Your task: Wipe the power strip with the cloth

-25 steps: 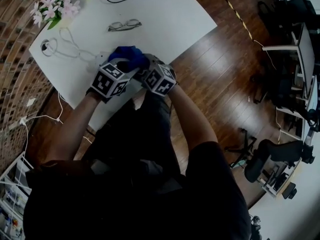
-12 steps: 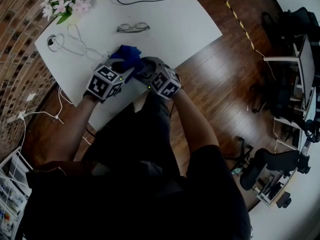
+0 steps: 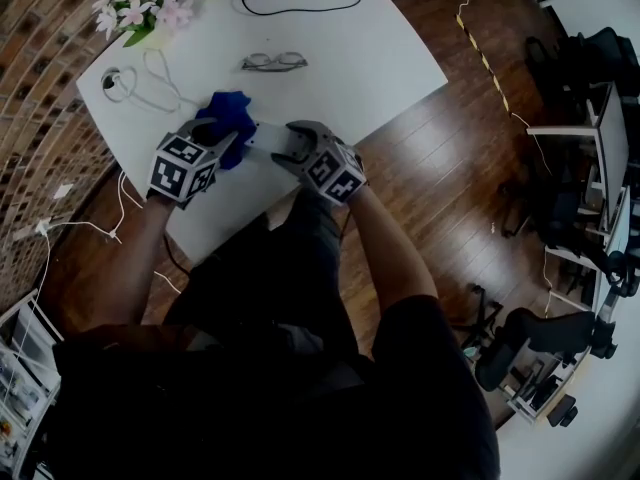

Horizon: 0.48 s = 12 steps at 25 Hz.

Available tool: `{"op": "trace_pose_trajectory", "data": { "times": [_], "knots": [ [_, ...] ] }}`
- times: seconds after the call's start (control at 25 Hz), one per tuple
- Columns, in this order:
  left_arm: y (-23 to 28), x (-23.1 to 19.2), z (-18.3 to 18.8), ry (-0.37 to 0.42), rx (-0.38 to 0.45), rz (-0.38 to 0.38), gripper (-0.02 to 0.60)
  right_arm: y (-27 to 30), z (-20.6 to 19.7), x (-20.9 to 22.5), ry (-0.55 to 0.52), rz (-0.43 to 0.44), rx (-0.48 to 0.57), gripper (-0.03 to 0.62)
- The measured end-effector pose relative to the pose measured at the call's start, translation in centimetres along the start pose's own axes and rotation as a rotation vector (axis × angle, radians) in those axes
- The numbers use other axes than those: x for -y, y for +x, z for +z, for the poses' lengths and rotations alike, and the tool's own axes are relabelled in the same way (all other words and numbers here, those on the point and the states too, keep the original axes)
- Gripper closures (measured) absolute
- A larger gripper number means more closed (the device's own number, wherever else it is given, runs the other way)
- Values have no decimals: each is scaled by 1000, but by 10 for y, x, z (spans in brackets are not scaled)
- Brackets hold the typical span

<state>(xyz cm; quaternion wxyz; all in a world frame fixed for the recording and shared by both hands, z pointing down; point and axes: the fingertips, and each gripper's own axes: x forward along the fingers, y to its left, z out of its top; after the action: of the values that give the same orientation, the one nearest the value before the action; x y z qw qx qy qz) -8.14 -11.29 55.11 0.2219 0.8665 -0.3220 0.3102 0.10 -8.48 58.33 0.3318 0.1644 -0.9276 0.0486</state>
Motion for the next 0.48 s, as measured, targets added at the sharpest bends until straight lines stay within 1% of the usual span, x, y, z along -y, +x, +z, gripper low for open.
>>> {"op": "trace_pose_trajectory", "data": {
  "times": [0.08,0.16,0.32,0.48],
  "knots": [
    [-8,-9,-5,-12,0,26,480,-1,1,-1,3,5,-3,303],
    [-16,-18,-10,-42,7,46,480,-1,1,-2,2,6,-4,303],
    [-26,-27,-17,-143,17,45,482,-1,0,-2,3,12,-10,303],
    [-32,-35,-20,-158,32,76,479,-2,2,-2,7,16,-19,303]
  ]
}}
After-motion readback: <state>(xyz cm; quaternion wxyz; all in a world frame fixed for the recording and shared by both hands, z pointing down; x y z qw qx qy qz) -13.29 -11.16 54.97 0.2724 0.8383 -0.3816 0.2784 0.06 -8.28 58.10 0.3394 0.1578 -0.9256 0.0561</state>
